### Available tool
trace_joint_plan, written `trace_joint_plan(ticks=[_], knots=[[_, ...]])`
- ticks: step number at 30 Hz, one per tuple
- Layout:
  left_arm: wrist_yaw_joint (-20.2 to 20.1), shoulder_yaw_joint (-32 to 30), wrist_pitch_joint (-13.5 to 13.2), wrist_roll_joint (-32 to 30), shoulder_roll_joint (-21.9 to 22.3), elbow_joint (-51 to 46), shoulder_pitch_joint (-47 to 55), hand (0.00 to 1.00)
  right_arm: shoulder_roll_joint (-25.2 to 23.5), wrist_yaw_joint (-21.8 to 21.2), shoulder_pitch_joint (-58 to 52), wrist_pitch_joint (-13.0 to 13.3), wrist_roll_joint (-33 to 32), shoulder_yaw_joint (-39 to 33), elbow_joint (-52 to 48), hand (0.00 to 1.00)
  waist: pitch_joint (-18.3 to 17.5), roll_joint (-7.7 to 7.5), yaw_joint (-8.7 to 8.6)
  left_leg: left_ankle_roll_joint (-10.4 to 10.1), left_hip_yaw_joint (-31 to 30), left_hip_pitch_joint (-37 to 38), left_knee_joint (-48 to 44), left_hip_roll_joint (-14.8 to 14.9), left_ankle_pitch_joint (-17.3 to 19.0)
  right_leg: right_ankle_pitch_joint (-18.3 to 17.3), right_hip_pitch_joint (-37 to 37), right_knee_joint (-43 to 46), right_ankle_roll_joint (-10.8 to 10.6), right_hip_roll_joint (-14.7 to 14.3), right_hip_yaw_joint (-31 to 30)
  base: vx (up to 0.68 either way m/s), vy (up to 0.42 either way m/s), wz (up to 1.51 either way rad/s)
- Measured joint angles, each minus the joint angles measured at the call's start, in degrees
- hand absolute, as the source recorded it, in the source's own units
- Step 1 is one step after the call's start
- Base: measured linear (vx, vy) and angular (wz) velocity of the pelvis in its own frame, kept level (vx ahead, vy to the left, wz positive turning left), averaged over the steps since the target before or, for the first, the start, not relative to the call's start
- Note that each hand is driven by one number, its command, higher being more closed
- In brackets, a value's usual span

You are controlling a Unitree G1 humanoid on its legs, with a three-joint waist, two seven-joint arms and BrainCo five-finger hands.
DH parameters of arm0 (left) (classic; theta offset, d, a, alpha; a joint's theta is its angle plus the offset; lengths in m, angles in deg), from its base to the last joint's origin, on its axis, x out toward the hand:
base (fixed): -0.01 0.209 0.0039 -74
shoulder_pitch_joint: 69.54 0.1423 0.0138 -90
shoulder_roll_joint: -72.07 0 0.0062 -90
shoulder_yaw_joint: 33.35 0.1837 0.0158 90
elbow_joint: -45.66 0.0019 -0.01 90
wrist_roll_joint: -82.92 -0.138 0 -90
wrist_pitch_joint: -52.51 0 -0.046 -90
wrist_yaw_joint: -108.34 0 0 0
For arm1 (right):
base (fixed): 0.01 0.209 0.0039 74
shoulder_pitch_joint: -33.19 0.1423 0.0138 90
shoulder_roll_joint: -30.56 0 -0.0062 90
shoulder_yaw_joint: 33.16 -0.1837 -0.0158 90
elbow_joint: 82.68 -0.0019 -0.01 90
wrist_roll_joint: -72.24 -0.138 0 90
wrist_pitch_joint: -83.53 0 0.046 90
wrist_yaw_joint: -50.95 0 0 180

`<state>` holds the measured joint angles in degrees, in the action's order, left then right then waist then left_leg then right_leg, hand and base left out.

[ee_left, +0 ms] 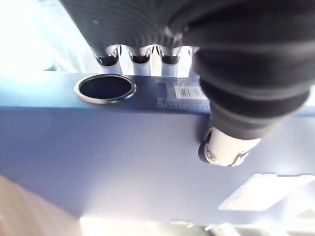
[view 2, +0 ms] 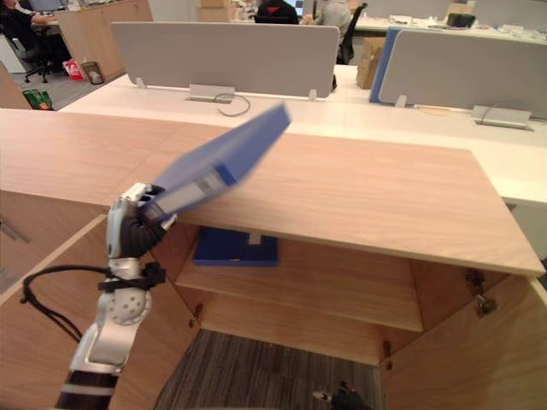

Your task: Walk over to the cabinet, pick up the folder, carry it to the office cabinet, place the folder inside the office cabinet, then close the office cabinet door

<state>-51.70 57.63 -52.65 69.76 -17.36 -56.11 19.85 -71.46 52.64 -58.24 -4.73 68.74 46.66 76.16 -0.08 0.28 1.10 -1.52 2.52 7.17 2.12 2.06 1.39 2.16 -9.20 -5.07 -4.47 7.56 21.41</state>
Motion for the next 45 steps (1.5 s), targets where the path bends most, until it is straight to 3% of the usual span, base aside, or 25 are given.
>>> trace_joint_plan(ticks=[2, 3, 5, 8, 11, 17, 20, 27, 36, 45], knots=[[-6.62, 1.55, -2.66, 20.35, 1.97, -1.87, 2.5, 1.0, -0.11, -0.35, -0.22, -0.17, -1.06, -0.04, 0.0, 0.0, 0.06, -0.01, -0.06, 0.11, 0.01, 0.04, 0.0, -0.02, -0.07, 0.02, -0.06, 0.01, 0.0, 0.06, 0.01, 0.0, 0.0, 0.0], [-8.08, 2.36, -2.76, 24.32, 2.4, -2.2, 3.46, 1.0, -0.17, -0.36, -0.35, -0.17, -2.14, -0.04, 0.0, 0.0, 0.06, -0.01, -0.11, 0.13, 0.02, 0.04, 0.0, -0.03, -0.09, 0.03, -0.06, 0.0, -0.01, 0.08, 0.01, 0.0, 0.0, 0.0], [-14.37, 3.91, -2.77, 39.67, 4.26, -2.42, 6.95, 1.0, -0.55, -0.4, -0.5, -0.09, -6.52, -0.01, 0.02, 0.0, 0.35, -0.11, -0.32, 0.25, 0.11, -0.01, -0.01, 0.04, -0.19, 0.12, 0.0, 0.01, -0.02, 0.09, 0.0, 0.0, 0.0, 0.0], [-18.47, 4.64, -2.77, 52.93, 5.07, -2.42, 9.48, 1.0, -0.52, -0.43, -0.48, 0.51, -11.66, 0.27, -0.06, 0.0, 0.76, -0.24, -0.37, 0.22, 0.29, -0.06, 0.08, 0.14, -0.35, 0.22, 0.08, 0.01, -0.04, 0.01, -0.01, 0.0, 0.0, 0.0], [-20.24, 4.66, -2.77, 60.5, 6.04, -2.43, 11.59, 1.0, -0.74, -0.41, -0.48, 2.0, -19.44, 1.52, -2.75, 0.0, 1.44, -0.06, -0.43, 0.22, 0.5, -0.08, 0.84, 0.19, -0.87, 0.32, 0.44, 0.01, -0.08, -0.06, -0.04, -0.03, 0.005, 0.0], [-20.6, 4.04, -2.66, 64.46, 8.73, -3.3, 15.4, 1.0, -3.18, -1.4, -5.21, 6.34, -34.0, 3.51, -20.49, 0.0, 1.64, -0.34, -0.41, 0.13, 1.45, -1.32, 0.74, 0.5, -0.88, 0.45, 2.17, 0.06, -0.09, -0.18, -1.54, 0.0, 0.002, -0.07], [-20.64, 1.89, -2.54, 64.04, 9.92, -6.92, 17.7, 1.0, -5.25, -1.53, -8.53, 7.99, -38.34, 2.81, -29.04, 0.0, 1.64, -0.37, -0.52, -0.07, 3.23, -0.53, 0.5, 0.74, -0.33, 0.45, 2.18, 0.11, -0.09, -0.18, -3.19, 0.01, 0.017, -0.24], [-20.96, -4.19, -2.58, 59.77, 11.18, -10.77, 18.37, 1.0, -7.77, -0.33, -15.9, 9.02, -37.88, 2.2, -47.19, 0.0, 1.36, -0.13, -0.85, -0.3, 6.87, 0.24, -2.11, 1.58, 2.07, 0.46, 2.14, 0.64, -0.07, -0.45, -6.34, -0.03, 0.018, -0.29], [-20.95, -5.88, -2.57, 53.45, 14.95, -12.29, 19.07, 1.0, -8.65, 4.83, -20.09, 9.17, -25.74, -2.58, -68.63, 0.0, 0.39, 0.57, -1.82, -1.22, 10.65, 0.92, -3.84, 3.27, 3.7, 0.56, 3.06, 0.69, 0.08, -1.96, -9.62, 0.0, -0.011, -0.22], [-21.01, -5.06, -2.56, 48.65, 16.32, -12.65, 19.0, 1.0, -8.8, 11.53, -20.53, 9.16, -7.32, -3.94, -92.83, 0.0, -0.21, 1.54, -1.81, -2.2, 13.49, 0.94, -5.7, 5.15, 4.92, 0.5, 4.07, 1.43, 0.19, -3.57, -12.03, -0.02, -0.023, -0.16]])
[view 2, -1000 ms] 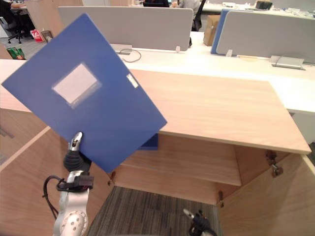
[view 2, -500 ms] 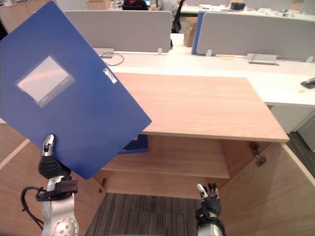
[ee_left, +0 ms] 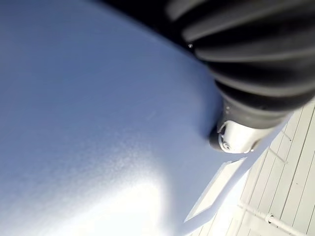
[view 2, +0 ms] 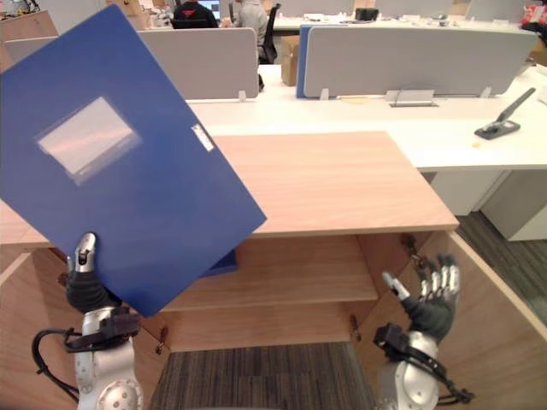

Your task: Walk over to the cabinet, pick up the folder, carry it to the office cabinet, place the folder inside the office cabinet, then close the office cabinet door

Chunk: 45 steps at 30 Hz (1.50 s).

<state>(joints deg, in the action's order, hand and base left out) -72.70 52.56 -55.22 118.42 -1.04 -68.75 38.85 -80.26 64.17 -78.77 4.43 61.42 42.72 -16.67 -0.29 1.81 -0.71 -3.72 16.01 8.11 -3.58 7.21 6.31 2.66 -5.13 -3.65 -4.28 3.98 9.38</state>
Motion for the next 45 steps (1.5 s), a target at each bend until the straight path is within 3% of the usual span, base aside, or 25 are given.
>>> trace_joint_plan(ticks=[5, 12, 15, 18, 29, 33, 37, 38, 45], knots=[[-1.38, 1.53, 0.01, -2.95, -0.37, 0.0, -0.24, 1.0, 0.96, -0.66, 3.95, 0.02, 5.54, 0.15, -5.88, 0.0, -0.35, 0.48, -0.22, -0.03, 0.03, -0.17, -0.22, 0.04, 0.03, 0.08, 0.23, 0.09, 0.13, -0.1, -0.12, -0.05, -0.004, -0.02], [-3.78, 3.65, 0.29, -5.71, -3.84, 1.77, -4.01, 1.0, 4.09, -5.11, 18.14, 1.32, 3.38, 0.25, -6.6, 0.0, -1.19, 0.49, 0.18, 0.05, -0.86, -1.87, -0.6, -0.43, -0.05, 0.51, 1.44, -0.15, 0.62, -0.06, -0.04, -0.02, 0.007, 0.01], [-4.44, 4.99, 0.9, -5.41, -4.99, 5.35, -6.03, 1.0, 8.02, -7.71, 22.77, 2.8, -3.63, 2.0, -3.74, 0.0, -1.16, 0.38, 0.13, 0.12, -1.04, -1.97, -0.54, -0.7, -0.08, 0.52, 1.48, -0.13, 0.6, 0.18, 0.04, 0.0, 0.006, 0.01], [-4.9, 6.51, 1.9, -5.06, -6.67, 6.98, -6.56, 1.0, 11.62, -10.9, 24.86, 2.56, -11.16, 5.04, 1.45, 0.0, -1.12, 0.34, 0.1, 0.2, -1.14, -1.96, -0.42, -0.86, -0.13, 0.54, 1.48, -0.12, 0.57, 0.26, 0.09, -0.01, 0.002, 0.01], [-6.44, 13.72, 3.94, -0.45, -12.17, 9.88, -8.19, 1.0, 30.19, -22.88, 40.33, -6.09, -35.07, 29.31, 18.68, 0.0, -0.42, -0.69, 0.29, 0.97, -3.09, -2.04, 0.51, -1.67, -1.23, 0.71, 1.06, -0.02, 0.38, 0.68, 1.39, -0.05, 0.004, 0.08], [-6.14, 13.65, 3.81, 2.61, -14.88, 11.01, -8.15, 1.0, 37.1, -25.08, 45.64, -9.12, -42.48, 36.16, 21.69, 0.0, 0.13, -1.54, 0.5, 1.31, -3.34, -2.03, 0.96, -2.15, -1.61, 0.83, 1.08, -0.04, 0.2, 1.14, 1.44, -0.04, 0.029, 0.04], [-5.47, 13.69, 3.0, 3.57, -16.54, 11.02, -8.15, 1.0, 41.2, -25.54, 50.51, -10.16, -46.63, 41.48, 24.06, 0.0, 0.24, -1.72, 0.52, 1.46, -3.42, -1.98, 1.41, -2.46, -1.83, 0.9, 1.16, -0.05, 0.09, 1.55, 1.5, -0.02, 0.026, 0.02], [-5.36, 13.73, 2.76, 3.64, -16.82, 11.02, -8.15, 1.0, 41.94, -25.54, 51.48, -10.3, -46.89, 42.57, 24.38, 1.0, 0.25, -1.72, 0.52, 1.46, -3.43, -1.97, 1.44, -2.46, -1.84, 0.91, 1.16, -0.05, 0.07, 1.57, 1.5, 0.0, 0.0, 0.0], [-5.11, 15.36, -0.14, 5.58, -19.4, 11.02, -8.14, 1.0, 53.36, -28.37, 62.03, -11.22, -53.42, 54.16, 24.89, 1.0, 0.25, -1.76, 0.65, 1.37, -3.65, -2.05, 1.52, -2.41, -1.92, 0.91, 1.14, -0.05, 0.07, 1.61, 1.75, 0.0, 0.0, 0.0]])
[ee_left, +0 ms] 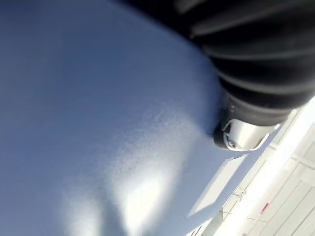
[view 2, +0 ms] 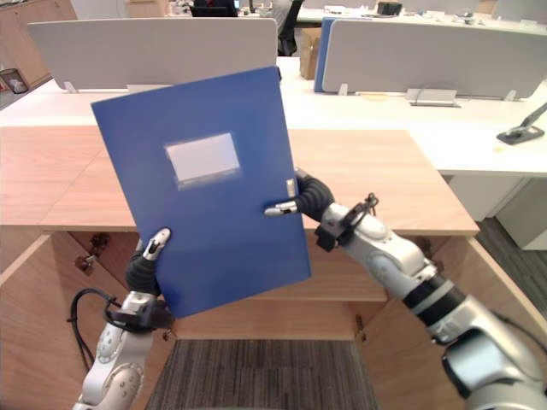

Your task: Walk over to the cabinet, pick up the folder, carry it to the office cabinet, place the folder inside the office cabinet, then close the office cabinet door

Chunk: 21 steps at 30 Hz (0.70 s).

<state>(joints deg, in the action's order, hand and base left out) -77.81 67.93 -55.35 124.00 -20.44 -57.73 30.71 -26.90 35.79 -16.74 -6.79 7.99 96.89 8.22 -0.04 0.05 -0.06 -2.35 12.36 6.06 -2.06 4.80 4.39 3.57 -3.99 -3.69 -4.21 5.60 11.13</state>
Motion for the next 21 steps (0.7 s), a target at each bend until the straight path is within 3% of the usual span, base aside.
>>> trace_joint_plan(ticks=[1, 2, 6, 13, 16, 21], knots=[[0.0, 0.82, -0.45, 0.04, -0.5, 0.0, 0.0, 1.0, 2.21, -1.03, 1.31, -0.16, 0.03, 1.58, -0.04, 1.0, -0.01, -0.01, 0.03, -0.05, -0.08, -0.02, 0.04, 0.0, -0.04, 0.0, -0.02, 0.0, 0.0, 0.01, 0.09, -0.03, 0.004, 0.03], [0.0, 1.87, -0.8, 0.03, -1.04, 0.0, 0.0, 0.0, 4.54, -1.86, 2.28, -0.33, 0.07, 2.68, -0.43, 1.0, -0.03, -0.04, 0.09, -0.15, -0.11, 0.02, 0.21, 0.0, -0.17, 0.0, -0.03, 0.0, 0.0, 0.0, 0.15, -0.03, 0.004, 0.03], [-0.75, 6.53, -0.93, -0.76, -4.16, 0.01, 0.06, 0.0, 7.73, -1.99, 2.56, 0.31, 1.99, 1.74, -1.51, 1.0, -0.03, -0.05, 0.12, -0.18, -0.33, 0.17, 1.01, -0.02, -0.74, 0.0, 0.0, 0.0, 0.0, -0.02, 0.69, -0.02, -0.002, 0.04], [-8.31, 15.17, 4.56, 2.15, -9.68, 3.41, 0.21, 0.0, 8.23, -2.32, 2.4, 4.05, 16.64, -3.61, -8.16, 1.0, -0.13, 0.02, -0.29, -0.25, -0.25, 0.12, 1.02, -0.01, -0.81, 0.05, 0.17, -0.05, 0.07, -0.26, 0.67, 0.0, 0.0, 0.0], [-11.52, 17.23, 6.99, 5.98, -10.56, 6.61, 0.01, 0.0, 4.3, -2.65, 0.15, 4.32, 23.24, -5.22, -8.39, 1.0, -0.29, 0.05, -0.4, -0.31, -0.12, 0.07, 1.03, 0.0, -0.87, 0.1, 0.32, -0.04, 0.14, -0.28, 0.54, 0.0, 0.0, 0.0], [-14.87, 20.02, 9.42, 6.54, -11.55, 13.64, -0.48, 0.0, -2.15, -2.74, -3.35, 5.01, 36.79, -7.02, -11.96, 1.0, -0.47, 0.09, -0.43, -0.39, 0.25, -0.02, 1.4, 0.12, -1.04, 0.2, 0.78, -0.02, 0.27, -0.48, 0.11, -0.02, 0.004, -0.05]])
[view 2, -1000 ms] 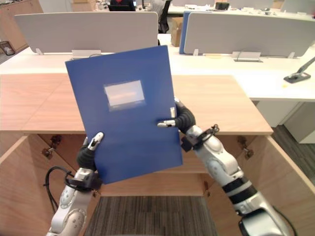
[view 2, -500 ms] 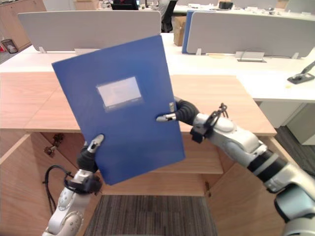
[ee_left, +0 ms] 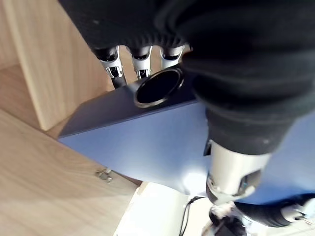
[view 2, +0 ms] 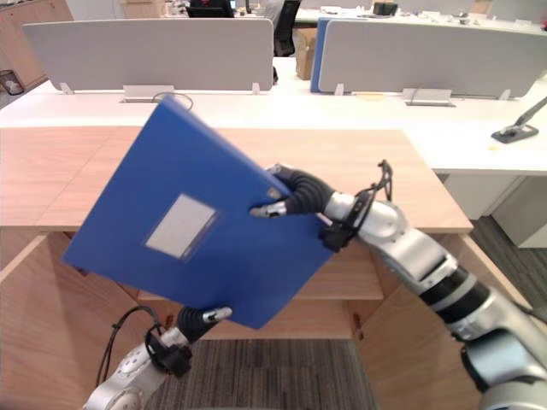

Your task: Walk over to the cabinet, pick up the folder, carry it to the office cabinet, place the folder inside the office cabinet, then close the office cabinet door

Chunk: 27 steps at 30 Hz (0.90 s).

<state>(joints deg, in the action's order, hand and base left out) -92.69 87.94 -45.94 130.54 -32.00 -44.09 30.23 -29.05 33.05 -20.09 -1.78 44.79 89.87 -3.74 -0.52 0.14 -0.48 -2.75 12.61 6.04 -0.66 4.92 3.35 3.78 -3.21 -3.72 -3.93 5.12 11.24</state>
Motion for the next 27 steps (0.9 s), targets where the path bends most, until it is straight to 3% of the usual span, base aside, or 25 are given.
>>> trace_joint_plan(ticks=[2, 6, 10, 11, 14, 21, 24, 27], knots=[[-1.02, 1.68, 0.38, -3.88, 0.87, 5.23, -0.7, 0.0, -3.33, 0.01, -1.73, 2.14, 7.59, 0.04, -3.07, 1.0, -0.06, -0.02, -0.09, -0.02, 0.15, 0.0, 0.18, 0.01, -0.03, 0.0, 0.14, 0.0, 0.0, -0.03, -0.14, -0.01, 0.006, -0.03], [-1.13, 1.81, 0.52, -14.57, 5.07, 16.79, -1.9, 0.0, -7.88, -0.02, -5.67, 6.1, 15.49, 1.6, -5.83, 1.0, -0.54, -0.27, -0.01, 0.0, 0.1, -0.3, 0.25, -0.02, -0.04, 0.02, 0.29, -0.3, 0.03, -0.02, -0.18, 0.0, 0.0, 0.0], [2.49, -3.3, 0.66, -25.94, 11.0, 29.64, -1.31, 0.0, -8.89, -0.74, -10.65, 6.62, 21.63, 5.47, -5.02, 1.0, -1.06, -1.26, 0.14, 0.03, -0.06, -0.95, 0.15, 0.02, -0.06, 0.16, 0.61, -0.76, 0.23, -0.18, -0.14, 0.0, 0.0, 0.0], [5.18, -6.79, 0.63, -30.72, 13.77, 34.22, -1.04, 0.0, -8.86, -1.14, -12.44, 6.7, 25.4, 6.67, -3.33, 1.0, -1.05, -1.31, 0.21, 0.04, -0.06, -0.96, 0.15, -0.01, -0.06, 0.16, 0.62, -0.76, 0.23, -0.16, -0.14, 0.0, 0.0, 0.0], [8.84, -12.37, 0.45, -35.04, 16.5, 40.27, -0.98, 0.0, -8.86, -1.3, -14.63, 7.03, 31.23, 8.87, 0.8, 1.0, -0.99, -1.38, 0.31, 0.07, -0.08, -0.97, 0.14, 0.08, -0.08, 0.16, 0.62, -0.76, 0.24, -0.26, -0.14, 0.0, 0.0, 0.0], [18.22, -20.98, 0.82, -42.69, 18.43, 49.84, 0.28, 0.0, -10.11, -0.42, -18.35, 10.56, 43.03, 11.89, 15.37, 1.0, -0.17, -1.95, 0.41, 0.09, -0.48, -1.01, -0.19, 0.14, -0.09, 0.23, 0.39, -0.75, 0.31, -0.31, 0.37, -0.02, 0.0, 0.02], [19.71, -21.69, 0.58, -51.34, 17.86, 49.95, -0.07, 0.0, -11.92, 0.1, -18.38, 11.28, 48.7, 11.85, 24.44, 1.0, 0.39, -1.89, 0.7, 0.2, -0.98, -1.15, -0.42, -0.05, -0.2, 0.31, 0.16, -0.76, 0.21, -0.07, 0.91, -0.04, 0.01, 0.09], [20.19, -22.14, 0.58, -55.03, 17.5, 49.93, -0.32, 0.0, -14.35, 0.4, -18.66, 11.48, 51.28, 10.26, 30.57, 1.0, 1.51, -1.55, 0.73, 0.28, -1.07, -1.15, -0.41, -0.16, -0.34, 0.43, 0.14, -0.78, 0.16, 0.03, 1.02, -0.04, 0.015, 0.02]])
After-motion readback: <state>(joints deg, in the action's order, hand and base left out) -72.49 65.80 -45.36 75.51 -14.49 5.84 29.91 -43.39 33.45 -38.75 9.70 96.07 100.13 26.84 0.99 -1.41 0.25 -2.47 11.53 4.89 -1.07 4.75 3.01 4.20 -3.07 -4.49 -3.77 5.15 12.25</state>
